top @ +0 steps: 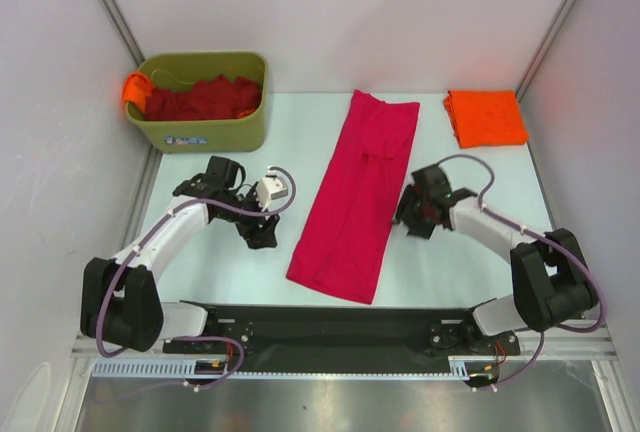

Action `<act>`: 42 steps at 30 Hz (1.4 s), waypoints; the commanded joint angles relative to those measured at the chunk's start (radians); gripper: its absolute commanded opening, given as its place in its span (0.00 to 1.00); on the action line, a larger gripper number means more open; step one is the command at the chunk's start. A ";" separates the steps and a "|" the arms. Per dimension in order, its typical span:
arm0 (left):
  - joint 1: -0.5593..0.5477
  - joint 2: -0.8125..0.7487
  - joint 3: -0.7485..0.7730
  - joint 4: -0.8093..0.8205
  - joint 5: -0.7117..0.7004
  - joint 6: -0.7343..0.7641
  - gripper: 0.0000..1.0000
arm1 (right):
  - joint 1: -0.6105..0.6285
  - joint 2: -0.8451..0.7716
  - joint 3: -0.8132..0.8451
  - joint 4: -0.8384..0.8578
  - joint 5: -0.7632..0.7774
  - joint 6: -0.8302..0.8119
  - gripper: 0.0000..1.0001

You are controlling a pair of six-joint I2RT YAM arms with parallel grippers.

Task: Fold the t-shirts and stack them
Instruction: Fold the tshirt

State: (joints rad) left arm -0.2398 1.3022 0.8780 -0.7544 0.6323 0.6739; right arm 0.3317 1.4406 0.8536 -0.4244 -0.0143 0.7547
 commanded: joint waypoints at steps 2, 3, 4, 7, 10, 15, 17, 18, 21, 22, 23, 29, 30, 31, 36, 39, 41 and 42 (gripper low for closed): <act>0.004 -0.030 -0.013 0.019 0.030 0.003 0.79 | 0.171 -0.101 -0.140 0.061 -0.024 0.208 0.58; 0.004 -0.038 -0.028 0.032 0.033 0.001 0.79 | 0.196 -0.103 -0.149 0.041 -0.010 0.233 0.57; 0.004 -0.046 -0.046 0.046 0.036 0.000 0.79 | 0.226 -0.101 -0.160 0.021 0.003 0.265 0.56; 0.004 -0.101 -0.131 0.079 0.063 0.024 0.79 | 0.348 -0.106 -0.214 0.050 0.002 0.353 0.54; 0.002 -0.139 -0.189 0.095 0.066 0.026 0.79 | 0.440 -0.054 -0.245 0.122 -0.004 0.412 0.50; -0.007 -0.214 -0.226 0.079 0.052 0.042 0.78 | 0.449 0.001 -0.306 0.165 -0.010 0.495 0.21; -0.015 -0.230 -0.220 0.047 0.050 0.071 0.78 | 0.449 -0.034 -0.312 0.106 0.025 0.500 0.05; -0.021 -0.233 -0.217 0.041 0.049 0.076 0.78 | 0.448 -0.052 -0.312 0.078 0.055 0.497 0.00; -0.068 -0.244 -0.202 0.023 0.029 0.084 0.78 | 0.412 -0.124 -0.318 -0.031 0.103 0.473 0.00; -0.096 -0.250 -0.198 0.020 0.027 0.082 0.77 | 0.399 -0.141 -0.323 -0.057 0.109 0.466 0.00; -0.111 -0.254 -0.194 0.018 0.035 0.082 0.77 | 0.364 -0.164 -0.339 -0.094 0.117 0.448 0.00; -0.237 -0.348 -0.191 -0.020 0.072 0.212 0.75 | 0.206 -0.296 -0.393 -0.120 0.083 0.345 0.00; -0.251 -0.353 -0.189 -0.020 0.061 0.225 0.75 | 0.188 -0.307 -0.407 -0.108 0.073 0.310 0.00; -0.292 -0.354 -0.186 -0.016 0.046 0.234 0.74 | 0.173 -0.315 -0.412 -0.102 0.045 0.298 0.00; -0.478 -0.321 -0.182 0.048 -0.084 0.329 0.74 | 0.133 -0.309 -0.390 -0.143 -0.021 0.224 0.41; -0.598 -0.284 -0.203 0.164 -0.105 0.397 0.75 | 0.136 -0.347 -0.369 -0.234 -0.009 0.215 0.44; -0.671 -0.258 -0.223 0.249 -0.115 0.440 0.75 | 0.145 -0.365 -0.380 -0.278 -0.009 0.231 0.44; -0.722 -0.218 -0.226 0.269 -0.121 0.447 0.75 | 0.151 -0.374 -0.386 -0.292 -0.012 0.235 0.44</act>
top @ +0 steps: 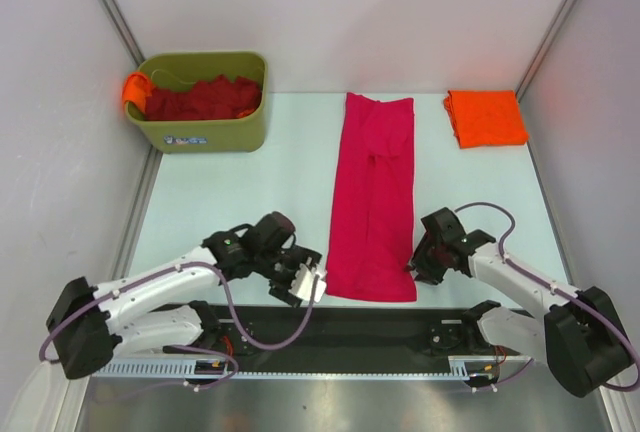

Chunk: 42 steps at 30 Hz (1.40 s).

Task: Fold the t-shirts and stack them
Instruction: Fold the tshirt

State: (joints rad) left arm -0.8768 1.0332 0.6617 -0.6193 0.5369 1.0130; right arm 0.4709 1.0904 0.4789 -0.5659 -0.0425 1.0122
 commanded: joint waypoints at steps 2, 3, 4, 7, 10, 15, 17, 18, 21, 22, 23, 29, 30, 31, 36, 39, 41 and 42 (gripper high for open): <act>-0.129 0.086 -0.019 0.173 -0.040 0.139 0.75 | 0.032 -0.032 -0.019 -0.182 0.004 -0.015 0.43; -0.148 0.100 -0.023 0.188 -0.041 0.145 0.75 | 0.043 -0.046 -0.022 -0.190 0.004 -0.009 0.43; -0.174 0.135 -0.031 0.214 -0.041 0.156 0.75 | 0.070 -0.050 -0.022 -0.198 0.003 -0.003 0.42; -0.182 0.224 -0.002 0.219 -0.012 0.170 0.72 | 0.104 -0.069 -0.032 -0.206 -0.016 0.017 0.41; -0.182 0.281 0.018 0.228 -0.031 0.212 0.68 | 0.120 -0.064 -0.062 -0.195 -0.049 0.017 0.41; -0.182 0.381 0.041 0.222 -0.075 0.225 0.54 | 0.126 -0.084 -0.103 -0.135 -0.080 0.025 0.39; -0.182 0.401 0.061 0.221 -0.080 0.213 0.47 | 0.126 -0.070 -0.105 -0.115 -0.088 0.026 0.37; -0.180 0.418 0.068 0.222 -0.083 0.211 0.45 | 0.126 -0.061 -0.103 -0.114 -0.094 0.023 0.36; -0.169 0.442 0.085 0.236 -0.097 0.216 0.30 | 0.126 -0.041 -0.092 -0.117 -0.100 0.005 0.24; -0.165 0.447 0.093 0.236 -0.097 0.220 0.21 | 0.126 -0.040 -0.091 -0.117 -0.102 -0.001 0.18; -0.160 0.455 0.099 0.233 -0.097 0.220 0.14 | 0.126 -0.043 -0.088 -0.117 -0.106 -0.003 0.12; -0.120 0.426 0.194 0.127 -0.017 0.177 0.00 | 0.098 -0.026 0.067 -0.221 -0.100 -0.081 0.00; -0.091 0.426 0.238 0.087 0.007 0.144 0.00 | 0.088 -0.018 0.090 -0.233 -0.103 -0.095 0.00; -0.067 0.430 0.265 0.075 0.067 0.119 0.00 | 0.054 -0.009 0.111 -0.253 -0.106 -0.110 0.00; 0.131 0.530 0.449 0.056 0.137 -0.011 0.00 | -0.084 0.103 0.326 -0.250 -0.114 -0.260 0.00; 0.188 0.626 0.579 0.049 0.120 -0.027 0.00 | -0.170 0.260 0.479 -0.219 -0.137 -0.352 0.00; 0.208 0.669 0.665 0.053 0.112 -0.036 0.00 | -0.213 0.383 0.555 -0.207 -0.148 -0.386 0.00; 0.228 0.714 0.690 0.081 0.103 -0.057 0.00 | -0.245 0.417 0.587 -0.200 -0.148 -0.399 0.00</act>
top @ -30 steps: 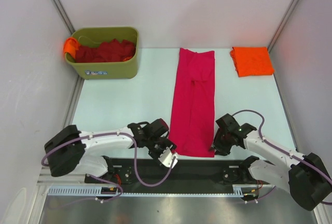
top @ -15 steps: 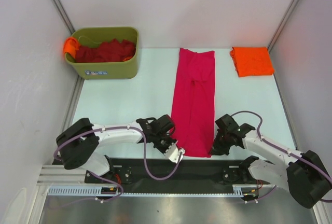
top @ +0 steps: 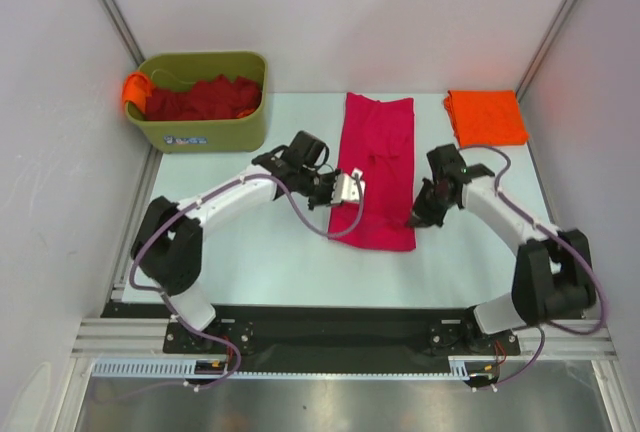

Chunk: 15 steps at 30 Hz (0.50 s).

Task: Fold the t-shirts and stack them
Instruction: Fold the tshirt

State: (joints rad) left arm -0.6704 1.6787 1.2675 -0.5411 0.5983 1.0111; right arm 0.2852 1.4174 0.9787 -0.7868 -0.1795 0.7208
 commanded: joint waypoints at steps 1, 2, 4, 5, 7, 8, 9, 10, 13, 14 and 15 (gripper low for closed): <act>0.031 0.085 0.128 0.018 0.038 -0.071 0.00 | -0.073 0.154 0.148 0.043 -0.011 -0.125 0.00; 0.043 0.107 0.148 0.054 0.037 -0.087 0.00 | -0.086 0.182 0.178 0.050 -0.008 -0.130 0.00; 0.077 0.160 0.205 0.081 0.032 -0.147 0.00 | -0.115 0.242 0.239 0.075 -0.024 -0.139 0.00; 0.087 0.176 0.220 0.093 0.032 -0.161 0.00 | -0.119 0.296 0.291 0.083 -0.026 -0.141 0.00; 0.109 0.219 0.259 0.131 0.006 -0.201 0.00 | -0.138 0.348 0.340 0.101 -0.037 -0.142 0.00; 0.115 0.229 0.269 0.151 -0.005 -0.210 0.00 | -0.142 0.392 0.377 0.106 -0.037 -0.142 0.00; 0.118 0.246 0.282 0.158 -0.012 -0.229 0.00 | -0.149 0.411 0.393 0.109 -0.037 -0.142 0.00; 0.120 0.269 0.308 0.162 -0.025 -0.242 0.00 | -0.156 0.428 0.408 0.118 -0.041 -0.141 0.00; 0.130 0.309 0.357 0.171 -0.037 -0.293 0.00 | -0.169 0.477 0.442 0.145 -0.049 -0.138 0.00; 0.130 0.332 0.365 0.171 -0.049 -0.299 0.00 | -0.170 0.488 0.448 0.150 -0.049 -0.136 0.00; 0.132 0.341 0.369 0.176 -0.058 -0.315 0.00 | -0.173 0.501 0.462 0.149 -0.057 -0.135 0.00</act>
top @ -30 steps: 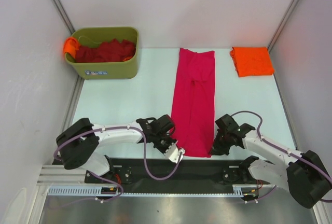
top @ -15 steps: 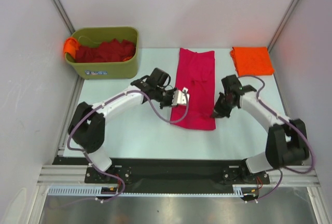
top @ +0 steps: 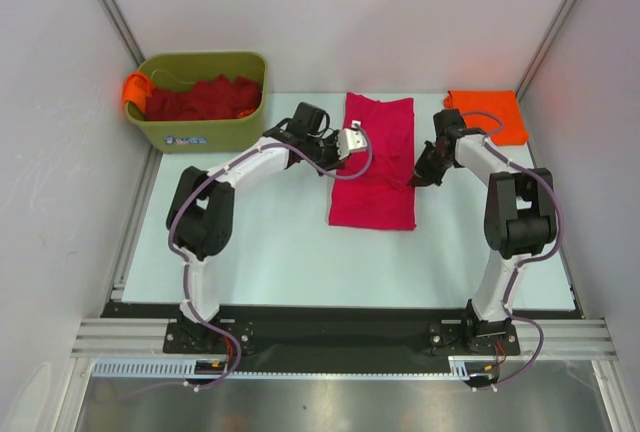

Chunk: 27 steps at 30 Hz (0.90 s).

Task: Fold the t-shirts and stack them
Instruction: Fold the tshirt

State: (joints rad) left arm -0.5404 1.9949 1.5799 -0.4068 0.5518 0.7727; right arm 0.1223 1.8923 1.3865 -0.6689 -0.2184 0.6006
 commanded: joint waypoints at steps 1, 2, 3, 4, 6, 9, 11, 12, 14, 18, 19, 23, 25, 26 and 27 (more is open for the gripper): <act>0.002 0.036 0.063 0.043 -0.016 -0.081 0.00 | -0.012 0.051 0.060 0.037 -0.022 -0.015 0.00; 0.002 0.048 0.065 0.046 -0.021 -0.085 0.00 | -0.018 0.059 0.062 0.041 -0.035 -0.015 0.00; 0.002 0.056 0.066 0.046 -0.023 -0.093 0.00 | -0.019 0.068 0.068 0.045 -0.033 -0.010 0.00; 0.002 0.062 0.069 0.046 -0.024 -0.096 0.00 | -0.023 0.080 0.069 0.058 -0.033 -0.005 0.00; 0.003 0.080 0.072 0.051 -0.038 -0.113 0.00 | -0.029 0.093 0.085 0.066 -0.035 -0.005 0.00; 0.002 0.113 0.095 0.048 -0.071 -0.148 0.01 | -0.038 0.125 0.126 0.063 -0.029 -0.004 0.02; 0.003 0.127 0.120 0.045 -0.093 -0.164 0.03 | -0.046 0.143 0.150 0.061 -0.026 -0.002 0.26; 0.002 0.137 0.127 0.048 -0.124 -0.185 0.08 | -0.056 0.149 0.164 0.048 -0.019 -0.002 0.32; 0.003 0.143 0.150 0.066 -0.182 -0.222 0.35 | -0.065 0.154 0.222 0.016 0.008 -0.021 0.39; 0.029 0.122 0.173 0.114 -0.282 -0.330 0.60 | -0.079 0.091 0.293 -0.044 0.138 -0.073 0.43; 0.036 0.110 0.190 0.115 -0.291 -0.351 0.62 | -0.073 0.070 0.298 -0.050 0.157 -0.087 0.43; 0.056 0.067 0.220 0.071 -0.283 -0.391 0.63 | -0.012 -0.042 0.209 -0.063 0.217 -0.127 0.39; 0.056 0.042 0.203 0.042 -0.239 -0.377 0.59 | 0.023 -0.114 0.084 0.003 0.185 -0.128 0.36; 0.056 0.036 0.203 -0.019 -0.148 -0.351 0.57 | 0.055 -0.142 0.004 0.075 0.110 -0.111 0.33; 0.054 0.036 0.203 -0.053 -0.089 -0.337 0.57 | 0.063 -0.142 0.003 0.103 0.078 -0.111 0.32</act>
State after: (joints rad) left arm -0.4831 2.1071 1.7519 -0.3637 0.3168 0.4377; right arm 0.1215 1.8118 1.4742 -0.6483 -0.0635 0.5110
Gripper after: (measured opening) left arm 0.578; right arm 0.331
